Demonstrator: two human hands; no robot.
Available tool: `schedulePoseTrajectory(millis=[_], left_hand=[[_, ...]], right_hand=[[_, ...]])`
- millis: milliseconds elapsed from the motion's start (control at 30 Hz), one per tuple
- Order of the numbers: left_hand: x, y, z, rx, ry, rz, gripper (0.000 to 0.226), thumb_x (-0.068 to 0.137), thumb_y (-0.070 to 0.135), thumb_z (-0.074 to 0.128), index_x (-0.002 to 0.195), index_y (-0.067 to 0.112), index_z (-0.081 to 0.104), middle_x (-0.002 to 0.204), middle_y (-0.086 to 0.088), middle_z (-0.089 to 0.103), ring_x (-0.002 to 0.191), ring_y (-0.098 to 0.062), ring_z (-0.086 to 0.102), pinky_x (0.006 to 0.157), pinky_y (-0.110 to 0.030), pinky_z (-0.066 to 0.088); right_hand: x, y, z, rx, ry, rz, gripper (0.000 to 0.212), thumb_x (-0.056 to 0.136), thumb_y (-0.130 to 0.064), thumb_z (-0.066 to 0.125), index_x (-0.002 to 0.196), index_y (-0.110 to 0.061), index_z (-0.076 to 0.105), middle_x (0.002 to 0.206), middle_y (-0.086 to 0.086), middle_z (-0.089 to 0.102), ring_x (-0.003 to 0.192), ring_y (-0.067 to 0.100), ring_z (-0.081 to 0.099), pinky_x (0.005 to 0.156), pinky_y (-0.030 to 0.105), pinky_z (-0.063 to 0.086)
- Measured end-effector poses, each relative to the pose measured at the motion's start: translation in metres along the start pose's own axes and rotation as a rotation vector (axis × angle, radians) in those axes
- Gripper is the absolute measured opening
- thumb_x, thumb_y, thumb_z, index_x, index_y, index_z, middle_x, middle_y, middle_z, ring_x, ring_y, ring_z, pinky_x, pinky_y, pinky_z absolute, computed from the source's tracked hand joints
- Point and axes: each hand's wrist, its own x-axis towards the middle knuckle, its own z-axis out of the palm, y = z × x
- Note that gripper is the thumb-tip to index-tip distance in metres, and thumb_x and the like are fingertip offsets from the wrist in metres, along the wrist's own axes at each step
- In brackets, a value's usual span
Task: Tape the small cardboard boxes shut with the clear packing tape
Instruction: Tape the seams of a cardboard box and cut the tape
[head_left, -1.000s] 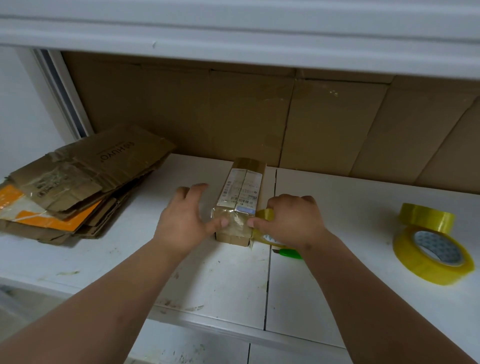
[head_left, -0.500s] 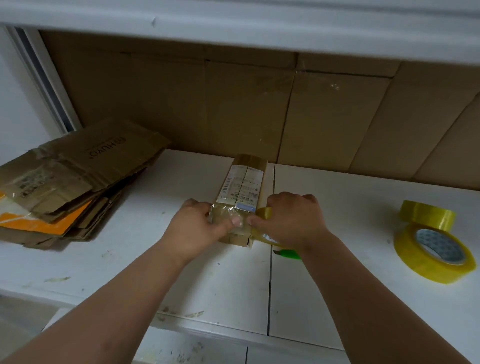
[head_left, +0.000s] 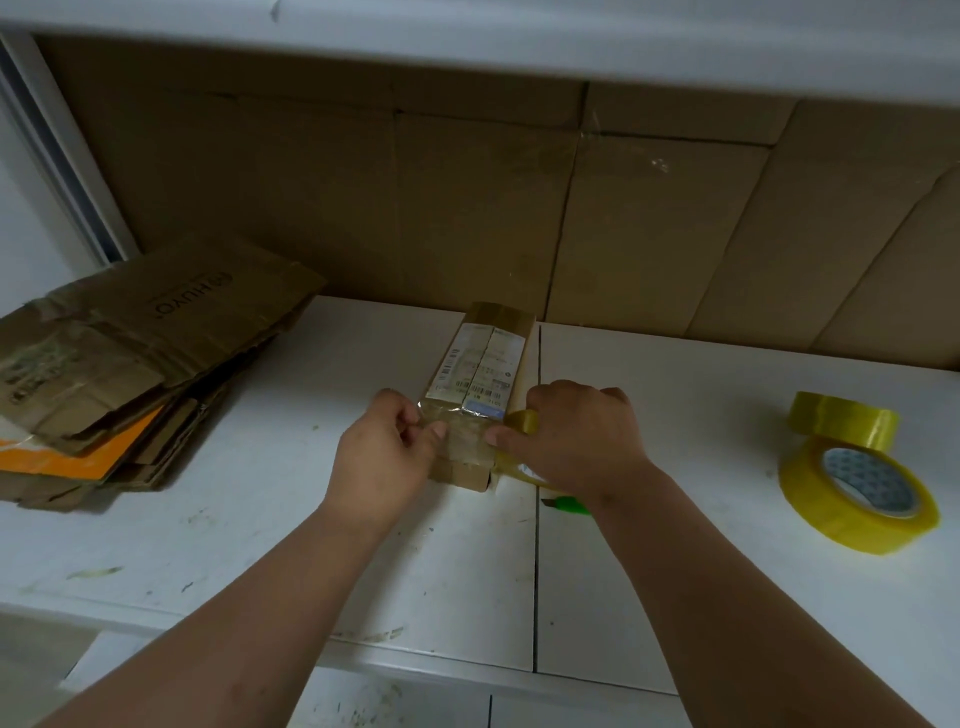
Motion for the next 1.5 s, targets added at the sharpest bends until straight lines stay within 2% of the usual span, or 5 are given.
schedulePoseTrajectory(millis=[300,533,900,1067,1500], left_hand=[[0.011,-0.002,-0.008,0.335,0.044,0.255,0.025,0.096,0.035,0.055,0.087,0.016,0.07,0.085,-0.001,0.054,0.071,-0.019,0.054,0.056,-0.025,0.04],[0.032,-0.003,-0.015,0.198,0.073,0.094,0.016,0.092,0.026,0.065,0.092,0.015,0.054,0.09,-0.004,0.054,0.072,-0.021,0.054,0.052,-0.023,0.033],[0.027,0.005,-0.011,0.226,-0.097,0.384,0.038,0.086,0.028,0.072,0.121,0.015,0.067,0.127,-0.003,0.052,0.11,-0.022,0.059,0.085,-0.023,0.043],[0.033,0.007,-0.011,0.25,-0.054,0.378,0.032,0.087,0.017,0.07,0.119,0.011,0.068,0.125,-0.008,0.054,0.106,-0.026,0.061,0.089,-0.027,0.046],[0.042,0.012,-0.018,0.339,-0.144,0.333,0.034,0.092,0.017,0.061,0.127,0.013,0.063,0.133,-0.007,0.051,0.113,-0.026,0.057,0.097,-0.028,0.042]], right_hand=[[-0.005,-0.009,-0.011,0.019,-0.071,0.05,0.043,0.092,-0.062,0.042,0.071,-0.024,0.042,0.072,-0.007,0.048,0.076,0.015,0.054,0.077,0.032,0.038],[-0.008,-0.019,-0.018,0.705,-0.305,0.244,0.029,0.082,-0.023,0.059,0.094,0.003,0.063,0.077,0.01,0.052,0.072,0.017,0.048,0.061,0.028,0.035],[-0.028,-0.023,-0.001,1.001,-0.218,0.325,0.046,0.088,-0.033,0.071,0.129,-0.015,0.063,0.125,-0.002,0.063,0.117,0.017,0.058,0.097,0.034,0.048],[-0.043,-0.019,0.005,1.176,-0.254,0.374,0.047,0.062,-0.039,0.069,0.09,-0.001,0.069,0.084,0.013,0.065,0.079,0.024,0.059,0.073,0.035,0.043],[-0.094,-0.033,0.019,1.572,-0.16,0.395,0.017,0.093,-0.027,0.065,0.085,-0.012,0.068,0.084,0.009,0.066,0.078,0.019,0.059,0.07,0.03,0.048]])
